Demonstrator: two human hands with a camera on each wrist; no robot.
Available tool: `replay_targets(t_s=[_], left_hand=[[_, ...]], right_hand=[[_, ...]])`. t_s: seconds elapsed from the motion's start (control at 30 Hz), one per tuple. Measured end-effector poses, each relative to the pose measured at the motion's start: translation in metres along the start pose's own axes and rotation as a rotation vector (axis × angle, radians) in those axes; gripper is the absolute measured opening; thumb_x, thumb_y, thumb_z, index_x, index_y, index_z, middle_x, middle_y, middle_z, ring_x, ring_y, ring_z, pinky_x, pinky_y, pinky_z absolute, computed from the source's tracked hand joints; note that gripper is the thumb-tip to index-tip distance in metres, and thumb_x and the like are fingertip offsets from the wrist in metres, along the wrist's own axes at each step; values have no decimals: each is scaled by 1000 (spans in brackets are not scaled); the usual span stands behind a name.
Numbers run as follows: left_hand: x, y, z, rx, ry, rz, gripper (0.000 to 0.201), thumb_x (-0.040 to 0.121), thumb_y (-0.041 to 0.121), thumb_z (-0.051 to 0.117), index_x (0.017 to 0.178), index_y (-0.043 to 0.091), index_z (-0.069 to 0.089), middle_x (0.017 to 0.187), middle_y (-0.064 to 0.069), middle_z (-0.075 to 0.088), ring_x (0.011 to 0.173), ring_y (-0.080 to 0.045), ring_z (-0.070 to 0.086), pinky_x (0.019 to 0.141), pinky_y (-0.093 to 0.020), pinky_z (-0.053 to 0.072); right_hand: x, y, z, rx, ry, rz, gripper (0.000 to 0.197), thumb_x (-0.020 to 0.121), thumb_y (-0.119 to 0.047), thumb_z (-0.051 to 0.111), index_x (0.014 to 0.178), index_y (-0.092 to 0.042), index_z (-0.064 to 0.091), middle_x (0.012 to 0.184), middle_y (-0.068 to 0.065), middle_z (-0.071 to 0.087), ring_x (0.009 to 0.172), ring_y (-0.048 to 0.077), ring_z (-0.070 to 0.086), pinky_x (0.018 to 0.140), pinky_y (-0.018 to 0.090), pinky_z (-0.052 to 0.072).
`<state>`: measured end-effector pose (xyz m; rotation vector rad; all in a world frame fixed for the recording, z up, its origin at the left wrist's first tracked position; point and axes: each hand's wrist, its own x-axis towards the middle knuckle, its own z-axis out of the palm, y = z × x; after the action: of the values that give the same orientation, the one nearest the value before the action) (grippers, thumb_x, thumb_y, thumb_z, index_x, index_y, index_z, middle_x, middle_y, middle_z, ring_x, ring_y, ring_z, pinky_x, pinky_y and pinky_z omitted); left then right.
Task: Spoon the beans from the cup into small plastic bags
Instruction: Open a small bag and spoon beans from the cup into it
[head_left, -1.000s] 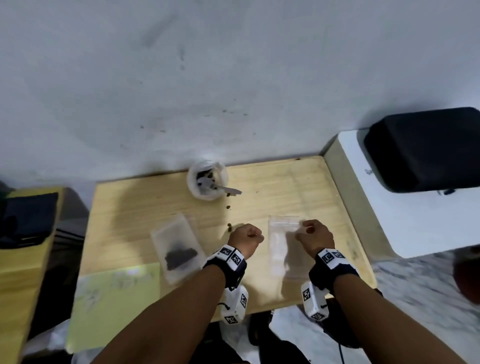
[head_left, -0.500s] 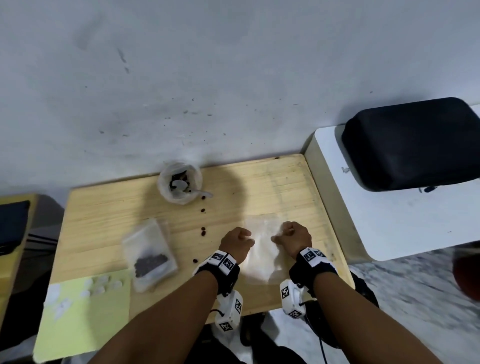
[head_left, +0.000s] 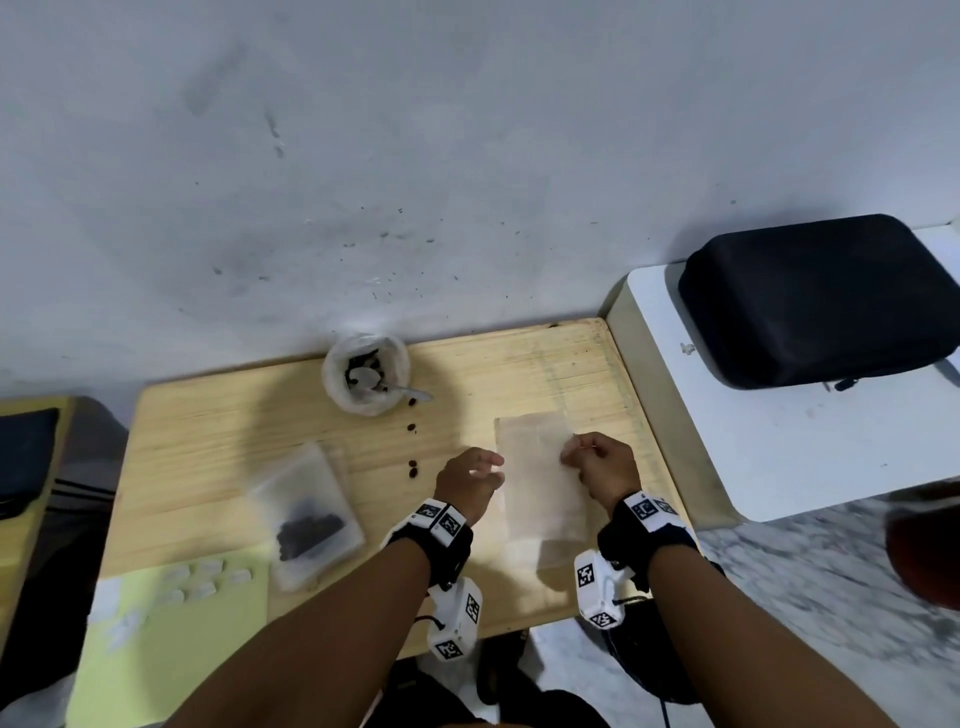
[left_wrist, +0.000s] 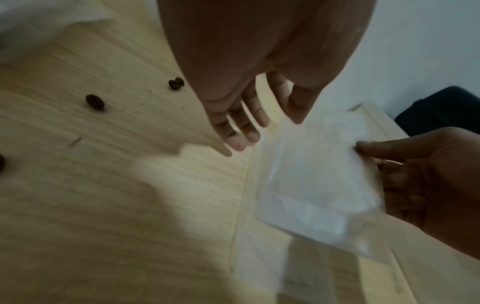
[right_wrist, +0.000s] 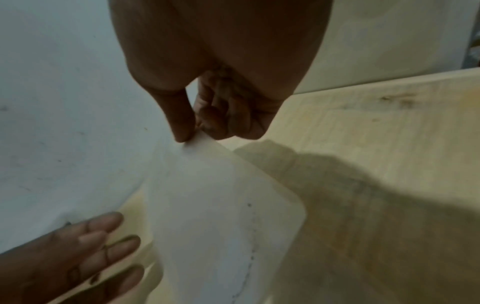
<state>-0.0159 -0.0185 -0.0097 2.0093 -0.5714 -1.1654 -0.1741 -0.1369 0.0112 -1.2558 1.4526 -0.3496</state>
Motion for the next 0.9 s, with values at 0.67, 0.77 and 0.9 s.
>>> replay_targets(t_s=[0.67, 0.77, 0.9], left_hand=[[-27, 15, -191, 113, 340, 389, 44, 81, -9, 44, 79, 25, 71, 90, 3, 70, 84, -8, 63, 75, -12, 45], [-32, 8, -205, 267, 532, 409, 23, 78, 14, 61, 81, 36, 66, 103, 11, 61, 103, -14, 56, 86, -33, 45], [-43, 14, -213, 168, 693, 383, 20, 75, 44, 71, 71, 26, 63, 81, 10, 62, 77, -10, 59, 73, -29, 47]], right_hand=[[-57, -155, 139, -606, -469, -386, 14, 69, -7, 76, 75, -20, 76, 76, -2, 69, 77, 17, 61, 70, 27, 51], [-73, -165, 156, -467, -501, -300, 16, 73, 0, 74, 77, -15, 74, 61, -8, 62, 58, 10, 47, 45, 17, 32], [-89, -170, 175, -374, -531, -243, 17, 72, -6, 78, 85, -16, 76, 59, -12, 61, 62, 10, 46, 56, 26, 30]])
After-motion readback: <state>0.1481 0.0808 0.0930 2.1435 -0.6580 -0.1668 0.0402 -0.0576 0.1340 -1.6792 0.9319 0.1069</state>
